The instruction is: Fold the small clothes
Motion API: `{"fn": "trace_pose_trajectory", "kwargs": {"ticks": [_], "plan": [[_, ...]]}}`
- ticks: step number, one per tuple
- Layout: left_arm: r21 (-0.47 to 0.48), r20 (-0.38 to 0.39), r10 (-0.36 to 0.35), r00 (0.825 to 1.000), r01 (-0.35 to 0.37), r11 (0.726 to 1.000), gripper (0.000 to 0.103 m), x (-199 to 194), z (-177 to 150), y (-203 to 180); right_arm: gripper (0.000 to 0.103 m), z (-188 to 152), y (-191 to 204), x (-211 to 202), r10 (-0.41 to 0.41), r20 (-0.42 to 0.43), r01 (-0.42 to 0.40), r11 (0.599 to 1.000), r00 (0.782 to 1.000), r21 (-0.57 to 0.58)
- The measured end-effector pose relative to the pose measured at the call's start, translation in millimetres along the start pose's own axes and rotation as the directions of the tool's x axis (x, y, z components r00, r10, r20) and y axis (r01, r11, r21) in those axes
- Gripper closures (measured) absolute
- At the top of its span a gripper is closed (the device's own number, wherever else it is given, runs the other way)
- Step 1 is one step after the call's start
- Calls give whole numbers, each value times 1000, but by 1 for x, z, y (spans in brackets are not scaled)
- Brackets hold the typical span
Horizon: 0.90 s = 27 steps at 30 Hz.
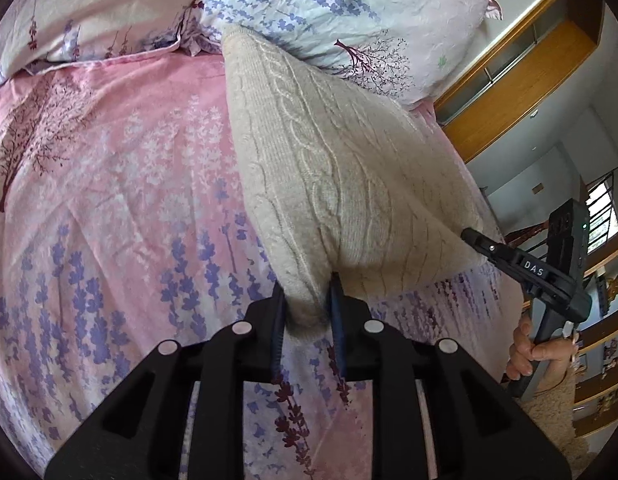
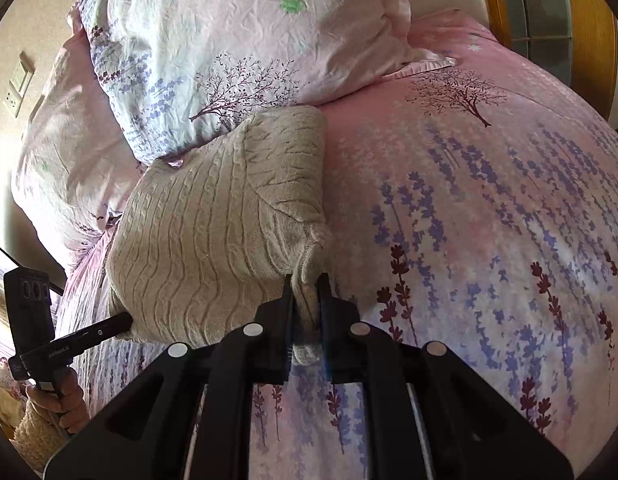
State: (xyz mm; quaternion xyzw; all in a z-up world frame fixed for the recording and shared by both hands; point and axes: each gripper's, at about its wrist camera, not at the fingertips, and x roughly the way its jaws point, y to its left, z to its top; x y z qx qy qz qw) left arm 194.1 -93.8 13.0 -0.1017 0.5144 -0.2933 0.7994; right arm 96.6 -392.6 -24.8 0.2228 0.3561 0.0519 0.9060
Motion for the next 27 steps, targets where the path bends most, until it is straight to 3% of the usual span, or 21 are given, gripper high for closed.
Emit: {"fn": "trace_pose_trajectory", "kwargs": {"ticks": [5, 7, 11, 18, 21, 23, 27], "plan": [[58, 26, 108, 994, -109, 992, 66, -2, 2, -11, 89, -1, -3, -3, 17, 0, -17, 999, 1000, 29], [66, 30, 125, 992, -126, 990, 64, -1, 2, -11, 78, -1, -3, -6, 2, 2, -2, 1000, 1000, 28], [66, 28, 129, 991, -131, 989, 61, -1, 5, -10, 72, 0, -6, -11, -5, 8, 5, 999, 1000, 41], [-38, 55, 64, 996, -62, 997, 49, -37, 9, 16, 41, 21, -15, -29, -28, 56, 22, 994, 998, 105], [-137, 80, -7, 997, 18, 990, 47, -49, 26, 36, 26, 41, -20, -24, 82, 55, -90, 982, 995, 167], [-175, 82, -43, 996, 57, 983, 44, -50, 36, 42, 24, 53, -19, -14, 122, 39, -128, 973, 992, 192], [-196, 76, -47, 996, 61, 979, 36, -39, 57, 41, 24, 74, -17, 11, 128, -9, -123, 969, 992, 215]]}}
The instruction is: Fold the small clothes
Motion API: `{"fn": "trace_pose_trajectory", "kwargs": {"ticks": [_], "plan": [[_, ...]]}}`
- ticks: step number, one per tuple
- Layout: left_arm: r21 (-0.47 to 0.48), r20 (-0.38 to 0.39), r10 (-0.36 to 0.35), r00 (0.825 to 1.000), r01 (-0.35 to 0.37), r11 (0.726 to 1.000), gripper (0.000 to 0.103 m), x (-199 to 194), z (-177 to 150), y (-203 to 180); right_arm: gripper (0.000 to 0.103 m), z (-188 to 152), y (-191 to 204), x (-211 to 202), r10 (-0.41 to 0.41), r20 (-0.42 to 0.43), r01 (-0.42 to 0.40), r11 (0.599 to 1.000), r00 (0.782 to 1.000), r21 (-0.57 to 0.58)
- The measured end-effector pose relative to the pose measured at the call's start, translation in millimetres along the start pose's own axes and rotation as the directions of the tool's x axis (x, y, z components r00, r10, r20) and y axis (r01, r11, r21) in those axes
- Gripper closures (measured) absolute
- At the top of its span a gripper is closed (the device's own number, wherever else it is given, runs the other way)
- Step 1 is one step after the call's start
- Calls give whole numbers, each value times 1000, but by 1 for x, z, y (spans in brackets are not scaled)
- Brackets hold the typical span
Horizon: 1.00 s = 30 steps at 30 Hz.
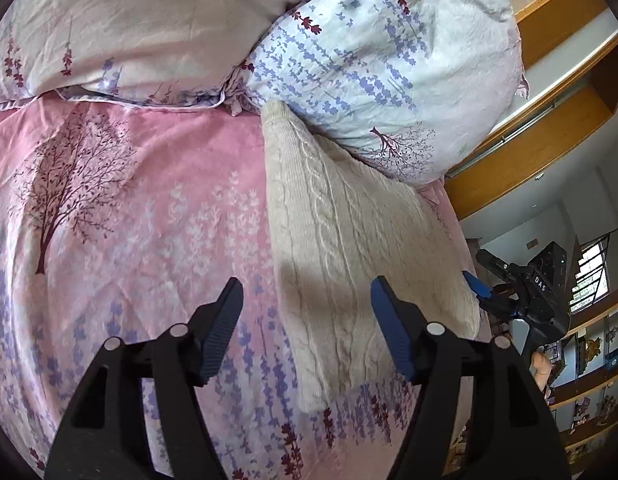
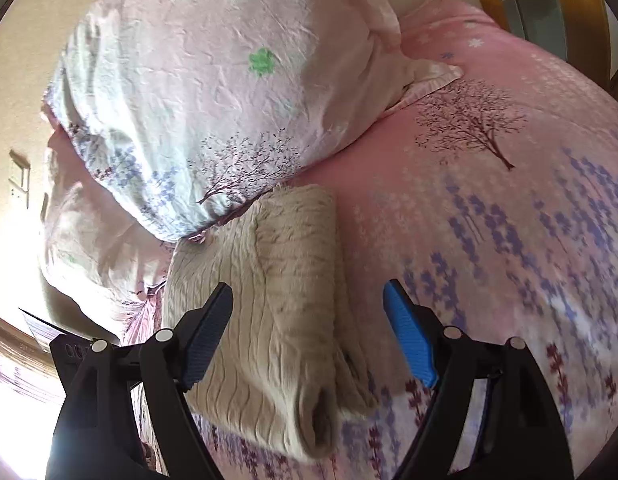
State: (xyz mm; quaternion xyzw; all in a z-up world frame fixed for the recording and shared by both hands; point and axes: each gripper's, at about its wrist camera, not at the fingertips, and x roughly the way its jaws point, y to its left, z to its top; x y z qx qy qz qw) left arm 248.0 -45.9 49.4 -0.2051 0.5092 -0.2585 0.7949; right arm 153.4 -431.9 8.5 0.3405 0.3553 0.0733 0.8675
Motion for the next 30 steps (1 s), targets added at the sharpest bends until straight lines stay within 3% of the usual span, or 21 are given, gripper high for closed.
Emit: {"fn": "trace_pose_trajectory", "kwargs": {"ticks": [8, 16, 18, 23, 25, 30], "plan": [[-67, -57, -3, 998, -1, 998, 33, 40, 17, -1, 24, 14, -8, 45, 5, -109, 1, 998, 994, 60], [-95, -85, -49, 995, 40, 995, 29, 65, 21, -7, 25, 15, -7, 60, 51, -144, -44, 998, 988, 50], [-92, -79, -40, 996, 32, 995, 29, 68, 21, -9, 34, 13, -5, 64, 96, -172, -88, 995, 980, 56], [-63, -67, -30, 997, 26, 998, 30, 76, 21, -18, 38, 7, 3, 70, 121, -197, -120, 993, 973, 17], [-76, -61, -50, 997, 45, 996, 32, 79, 22, -16, 52, 4, -1, 73, 151, -201, -147, 988, 968, 38], [-131, -47, -100, 994, 93, 987, 38, 80, 15, -8, 65, -6, -5, 74, 225, -195, -215, 974, 955, 70]]}}
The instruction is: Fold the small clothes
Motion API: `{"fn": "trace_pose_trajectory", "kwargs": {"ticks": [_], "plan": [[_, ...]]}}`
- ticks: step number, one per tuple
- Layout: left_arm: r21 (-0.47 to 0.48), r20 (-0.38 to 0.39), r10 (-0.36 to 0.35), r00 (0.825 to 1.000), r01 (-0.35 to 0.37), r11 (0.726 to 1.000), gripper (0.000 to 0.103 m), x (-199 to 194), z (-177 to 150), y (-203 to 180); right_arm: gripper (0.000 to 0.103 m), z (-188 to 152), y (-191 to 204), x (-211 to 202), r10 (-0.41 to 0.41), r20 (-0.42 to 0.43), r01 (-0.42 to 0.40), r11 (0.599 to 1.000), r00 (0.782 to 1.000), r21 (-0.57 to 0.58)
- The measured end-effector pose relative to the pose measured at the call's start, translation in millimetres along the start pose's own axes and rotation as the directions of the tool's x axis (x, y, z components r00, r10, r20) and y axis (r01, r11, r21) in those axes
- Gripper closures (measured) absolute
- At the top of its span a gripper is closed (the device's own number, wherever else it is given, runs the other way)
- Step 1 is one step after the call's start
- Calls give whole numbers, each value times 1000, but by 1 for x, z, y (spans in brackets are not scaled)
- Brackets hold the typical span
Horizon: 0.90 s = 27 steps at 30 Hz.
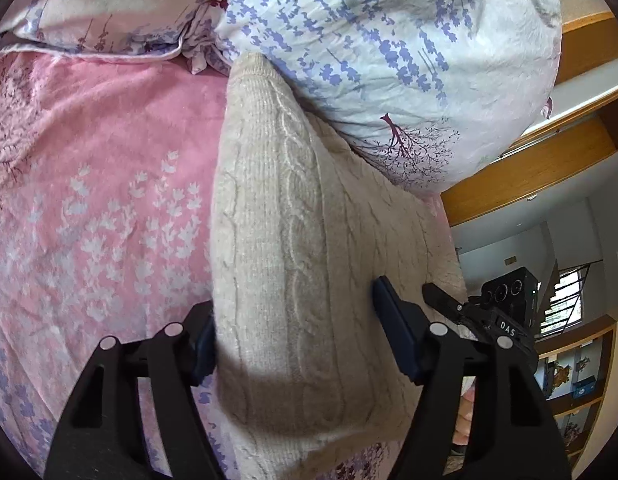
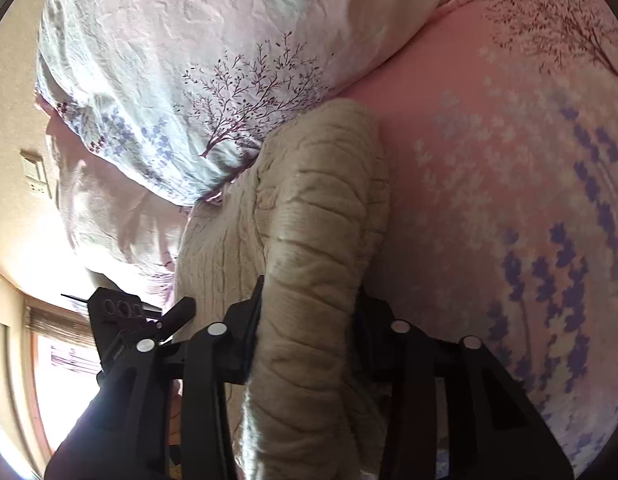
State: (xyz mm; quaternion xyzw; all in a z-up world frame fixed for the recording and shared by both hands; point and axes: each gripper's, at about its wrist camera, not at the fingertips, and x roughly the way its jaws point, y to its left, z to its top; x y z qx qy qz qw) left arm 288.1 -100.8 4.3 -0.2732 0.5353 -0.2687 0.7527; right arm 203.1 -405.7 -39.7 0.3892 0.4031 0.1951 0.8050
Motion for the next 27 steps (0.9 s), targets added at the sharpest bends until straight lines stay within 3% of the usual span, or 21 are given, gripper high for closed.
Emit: {"fn": "trace_pose_trajectory", "kwargs": {"ticks": [4, 7, 12, 18, 21, 23, 25, 27], "plan": [[-53, 4, -60, 998, 60, 997, 62, -3, 0, 9, 69, -6, 11, -1, 21, 23, -21, 1000, 1000, -17], [-48, 5, -92, 996, 92, 995, 65, -12, -2, 12, 70, -13, 33, -5, 56, 44, -53, 997, 997, -60], [39, 40, -63, 997, 61, 997, 66, -61, -13, 15, 71, -27, 82, 3, 47, 30, -41, 981, 998, -190], [70, 108, 2, 994, -10, 997, 64, -134, -16, 47, 71, -52, 136, 38, 60, 6, -54, 930, 998, -364], [42, 77, 63, 995, -66, 997, 63, -136, -15, 75, 71, -61, 150, 72, 2, -20, -10, 911, 1000, -413], [-6, 43, 100, 994, -100, 995, 58, -130, -16, 98, 71, -67, 147, 98, -81, -32, 60, 900, 996, -432], [-59, 58, 31, 998, -28, 998, 53, -130, -17, 118, 66, -67, 135, 112, -124, -38, 97, 905, 992, -413], [-67, 56, 29, 998, -25, 997, 52, -133, -17, 119, 63, -62, 128, 110, -90, -65, 61, 930, 994, -363]]}}
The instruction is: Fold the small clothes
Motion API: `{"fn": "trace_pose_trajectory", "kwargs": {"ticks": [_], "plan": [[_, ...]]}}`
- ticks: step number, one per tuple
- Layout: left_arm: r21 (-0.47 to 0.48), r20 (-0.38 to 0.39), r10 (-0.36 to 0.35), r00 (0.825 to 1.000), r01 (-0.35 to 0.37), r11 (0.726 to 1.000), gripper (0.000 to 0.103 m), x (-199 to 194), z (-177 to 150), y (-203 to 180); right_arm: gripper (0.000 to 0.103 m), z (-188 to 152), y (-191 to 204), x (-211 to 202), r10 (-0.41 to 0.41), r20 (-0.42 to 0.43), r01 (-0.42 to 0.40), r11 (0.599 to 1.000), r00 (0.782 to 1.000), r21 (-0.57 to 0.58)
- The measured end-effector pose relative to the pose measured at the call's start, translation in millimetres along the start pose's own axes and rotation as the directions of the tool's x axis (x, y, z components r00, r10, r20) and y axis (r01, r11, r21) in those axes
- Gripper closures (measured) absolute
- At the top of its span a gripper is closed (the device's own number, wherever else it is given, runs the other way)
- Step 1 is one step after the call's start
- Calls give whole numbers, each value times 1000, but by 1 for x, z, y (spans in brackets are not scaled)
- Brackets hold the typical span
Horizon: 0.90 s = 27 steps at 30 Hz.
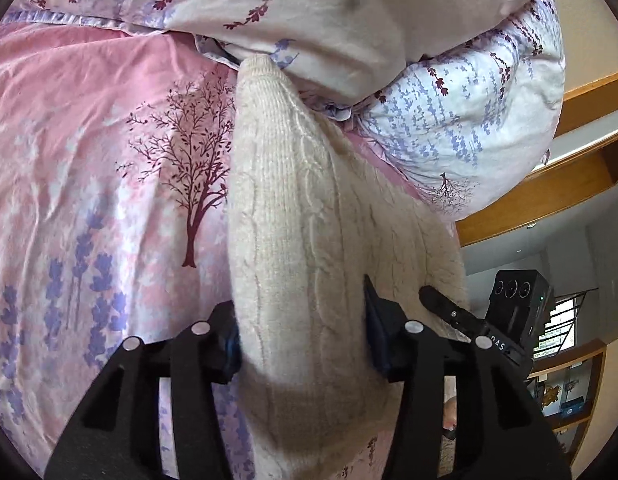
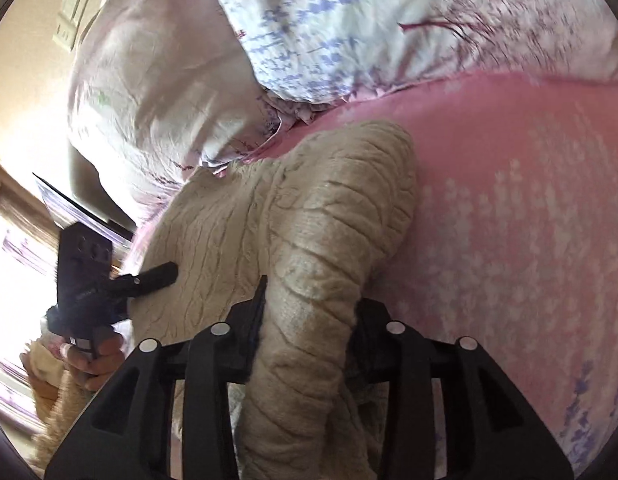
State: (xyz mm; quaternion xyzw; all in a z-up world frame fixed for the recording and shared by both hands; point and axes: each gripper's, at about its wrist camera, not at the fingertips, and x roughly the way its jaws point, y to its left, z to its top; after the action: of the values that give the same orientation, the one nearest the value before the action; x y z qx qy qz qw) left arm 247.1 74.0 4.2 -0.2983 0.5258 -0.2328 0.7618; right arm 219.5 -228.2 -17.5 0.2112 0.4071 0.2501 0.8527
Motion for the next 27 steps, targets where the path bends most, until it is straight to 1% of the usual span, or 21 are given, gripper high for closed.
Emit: {"fn": "trace_pose_trajectory", "kwargs": {"ticks": [2, 4, 6, 7, 8, 10, 11, 13, 14, 15, 16, 18, 21, 23, 25, 27], "plan": [[39, 19, 41, 999, -42, 998, 51, -8, -2, -5, 60, 2, -3, -8, -14, 5, 14, 1000, 1000, 4], [85, 62, 94, 994, -99, 991, 51, -22, -5, -10, 58, 6, -4, -24, -37, 48, 37, 999, 998, 0], [136, 140, 150, 979, -169, 976, 51, -40, -9, -22, 58, 5, -10, -44, -52, 106, 51, 999, 993, 13], [168, 190, 167, 968, -199, 966, 51, -49, -12, -30, 58, 9, -15, -51, -51, 132, 47, 998, 990, 36], [202, 234, 168, 958, -217, 955, 51, -58, -15, -40, 58, 13, -19, -55, -40, 142, 32, 998, 989, 59], [265, 282, 162, 946, -239, 934, 48, -64, -20, -60, 58, 16, -25, -56, -27, 130, 16, 996, 991, 84], [305, 288, 159, 944, -248, 920, 47, -64, -24, -70, 58, 17, -24, -53, -14, 120, 4, 996, 993, 85], [361, 271, 164, 949, -258, 896, 45, -56, -30, -85, 88, 14, -18, -44, 10, 113, -17, 998, 994, 60], [383, 252, 170, 953, -260, 886, 45, -50, -33, -90, 89, 13, -14, -41, -18, 127, 14, 999, 992, 37], [396, 233, 175, 957, -257, 881, 45, -42, -35, -93, 92, 14, -9, -41, -57, 152, 56, 998, 987, 11], [402, 218, 180, 959, -256, 879, 45, -36, -37, -93, 93, 13, -8, -43, -70, 164, 70, 998, 984, 4], [407, 191, 196, 962, -260, 876, 45, -25, -41, -91, 94, 18, -9, -43, -87, 183, 85, 996, 979, 16], [405, 175, 201, 964, -256, 878, 47, -15, -44, -87, 95, 24, -23, -45, -147, 192, 142, 989, 970, 42], [410, 176, 204, 963, -260, 874, 47, -12, -46, -86, 96, 28, -34, -41, -187, 182, 176, 982, 965, 74], [414, 176, 210, 962, -266, 871, 47, -10, -46, -87, 96, 28, -45, -33, -184, 150, 170, 980, 971, 101], [422, 185, 227, 956, -286, 860, 46, -7, -47, -88, 96, 24, -43, -28, -177, 128, 169, 983, 976, 73]]}}
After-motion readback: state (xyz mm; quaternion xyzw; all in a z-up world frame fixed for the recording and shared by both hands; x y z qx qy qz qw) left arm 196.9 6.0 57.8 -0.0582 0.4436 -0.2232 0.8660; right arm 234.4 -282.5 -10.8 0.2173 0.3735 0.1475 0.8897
